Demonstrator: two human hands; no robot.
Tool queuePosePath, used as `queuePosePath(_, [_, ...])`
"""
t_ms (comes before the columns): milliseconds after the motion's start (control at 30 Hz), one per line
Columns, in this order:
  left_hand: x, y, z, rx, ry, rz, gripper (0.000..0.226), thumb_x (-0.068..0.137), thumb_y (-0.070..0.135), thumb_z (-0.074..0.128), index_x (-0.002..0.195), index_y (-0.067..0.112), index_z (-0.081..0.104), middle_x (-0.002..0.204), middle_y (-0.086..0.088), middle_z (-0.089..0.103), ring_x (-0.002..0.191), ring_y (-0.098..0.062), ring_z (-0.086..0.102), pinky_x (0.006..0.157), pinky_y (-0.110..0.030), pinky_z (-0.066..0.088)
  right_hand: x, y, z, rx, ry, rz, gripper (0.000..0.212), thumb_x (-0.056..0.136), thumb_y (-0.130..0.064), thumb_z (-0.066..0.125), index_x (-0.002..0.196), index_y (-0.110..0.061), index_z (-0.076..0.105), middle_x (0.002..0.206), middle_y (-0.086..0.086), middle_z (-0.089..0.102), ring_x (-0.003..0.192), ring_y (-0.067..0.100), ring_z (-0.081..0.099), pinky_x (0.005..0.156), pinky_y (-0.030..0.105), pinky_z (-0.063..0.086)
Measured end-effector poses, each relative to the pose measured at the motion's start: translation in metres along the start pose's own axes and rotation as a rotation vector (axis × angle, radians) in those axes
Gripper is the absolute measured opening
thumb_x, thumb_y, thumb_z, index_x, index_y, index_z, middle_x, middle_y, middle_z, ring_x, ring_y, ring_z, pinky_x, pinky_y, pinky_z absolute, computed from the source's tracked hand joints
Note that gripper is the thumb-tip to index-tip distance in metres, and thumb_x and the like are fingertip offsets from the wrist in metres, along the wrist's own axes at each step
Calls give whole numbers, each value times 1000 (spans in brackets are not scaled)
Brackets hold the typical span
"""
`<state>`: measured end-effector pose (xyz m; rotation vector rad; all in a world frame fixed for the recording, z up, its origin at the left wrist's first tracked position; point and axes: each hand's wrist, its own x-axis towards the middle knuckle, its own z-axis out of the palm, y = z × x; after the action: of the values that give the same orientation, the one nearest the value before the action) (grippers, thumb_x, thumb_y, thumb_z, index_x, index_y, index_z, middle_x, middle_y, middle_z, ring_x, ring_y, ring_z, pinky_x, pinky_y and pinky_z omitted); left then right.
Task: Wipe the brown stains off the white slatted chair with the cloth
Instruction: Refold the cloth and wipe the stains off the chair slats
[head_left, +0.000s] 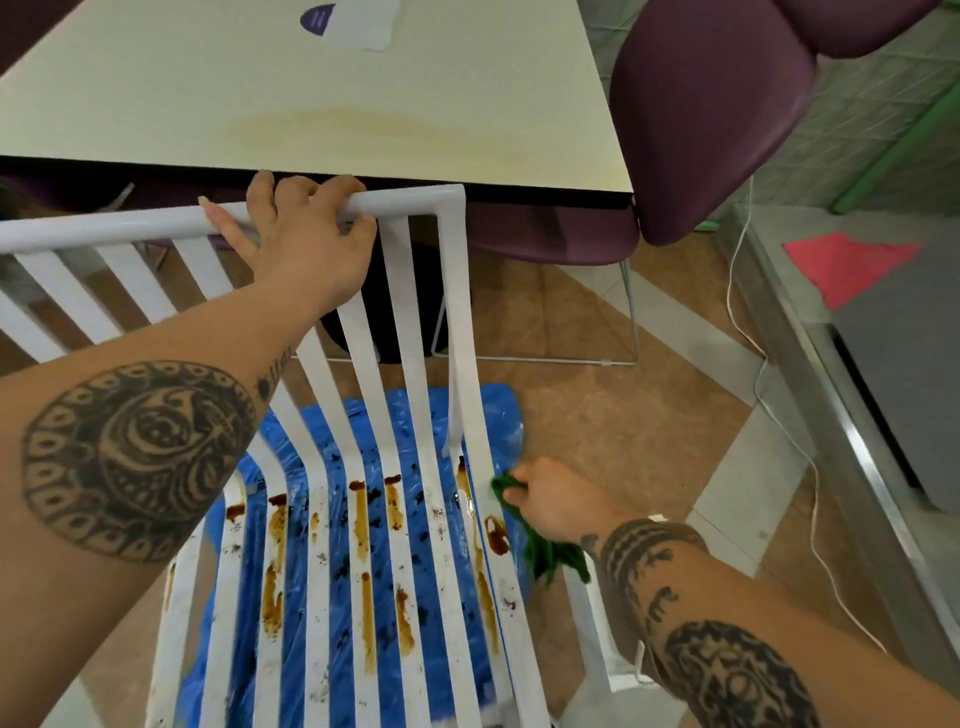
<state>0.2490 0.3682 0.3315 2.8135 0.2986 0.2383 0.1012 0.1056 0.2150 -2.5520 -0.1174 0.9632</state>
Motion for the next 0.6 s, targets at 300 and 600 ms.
queuePosePath(300, [1,2,0,-6,5,-10,44,93,53,36,135,46,49,142,1,44,152,-27,10,113,-71,-17,17,1,-33,352,172,39,25,104,-31,48,112,-15,66,73,-6,55,67,12,54,59,25,45])
queuePosePath(600, [-1,1,-1,-9,2,11,50,90,59,41,138,45,47,147,2,41,153,-29,6,113,-72,-15,-11,5,27,228,8,135,31,103,-28,47,101,-4,66,82,8,63,71,18,57,67,31,49])
